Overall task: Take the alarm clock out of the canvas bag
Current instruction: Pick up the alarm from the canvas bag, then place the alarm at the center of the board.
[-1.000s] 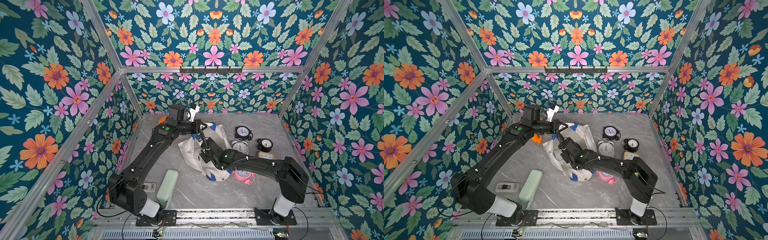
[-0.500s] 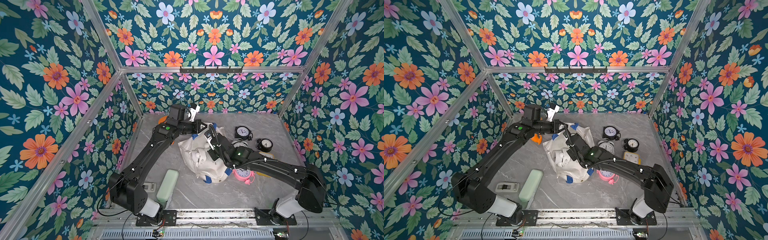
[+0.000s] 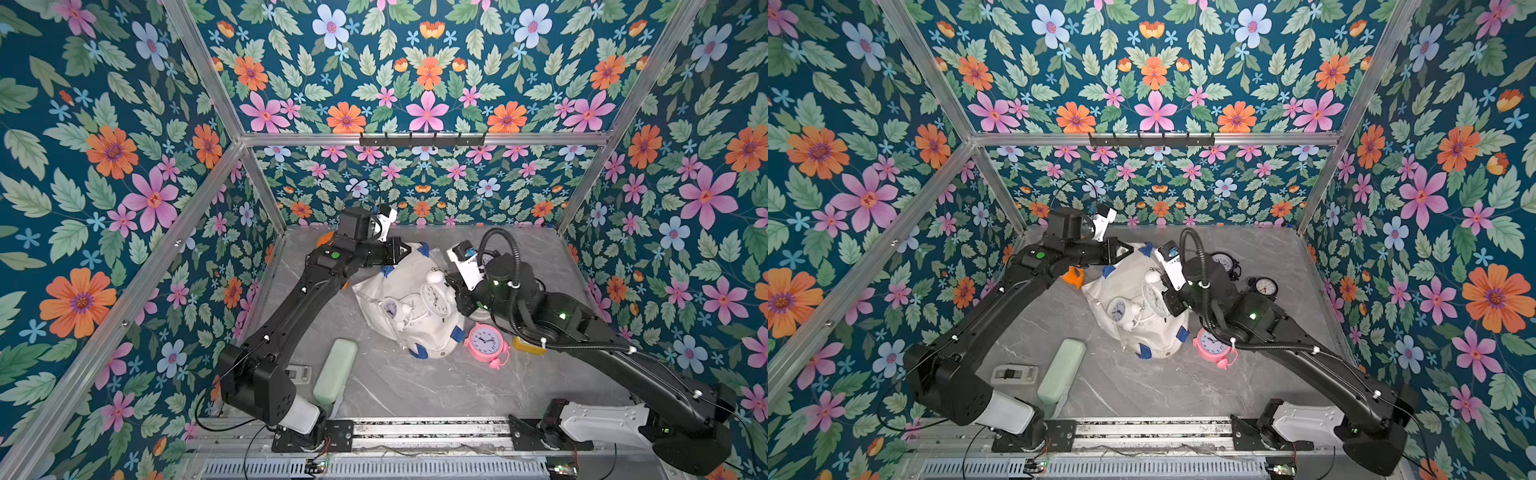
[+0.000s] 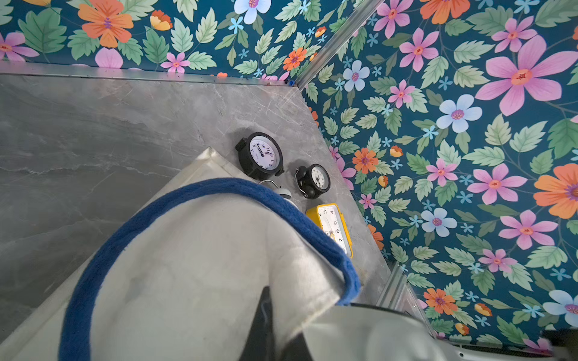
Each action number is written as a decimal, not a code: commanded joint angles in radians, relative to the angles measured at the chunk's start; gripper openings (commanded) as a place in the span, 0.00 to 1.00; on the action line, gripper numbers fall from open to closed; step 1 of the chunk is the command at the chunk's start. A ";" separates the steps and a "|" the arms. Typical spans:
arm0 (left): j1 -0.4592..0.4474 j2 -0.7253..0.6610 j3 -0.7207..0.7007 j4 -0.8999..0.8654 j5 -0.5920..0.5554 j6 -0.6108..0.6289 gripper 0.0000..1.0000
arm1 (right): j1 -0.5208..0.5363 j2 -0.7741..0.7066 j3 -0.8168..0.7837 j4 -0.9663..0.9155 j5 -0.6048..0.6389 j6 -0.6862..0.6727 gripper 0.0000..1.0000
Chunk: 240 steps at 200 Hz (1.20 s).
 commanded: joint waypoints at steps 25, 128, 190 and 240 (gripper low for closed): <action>0.004 0.005 0.017 0.021 -0.007 0.002 0.00 | -0.045 -0.067 0.139 -0.150 -0.057 0.012 0.00; 0.012 -0.025 0.022 -0.065 -0.021 0.057 0.00 | -0.343 -0.087 0.214 -0.311 -0.078 0.073 0.00; 0.047 -0.065 0.024 -0.121 0.040 0.041 0.00 | -0.519 0.044 0.172 -0.161 -0.178 0.089 0.00; 0.064 -0.056 0.050 -0.150 0.095 0.031 0.00 | -0.542 0.224 0.195 0.008 -0.275 0.132 0.00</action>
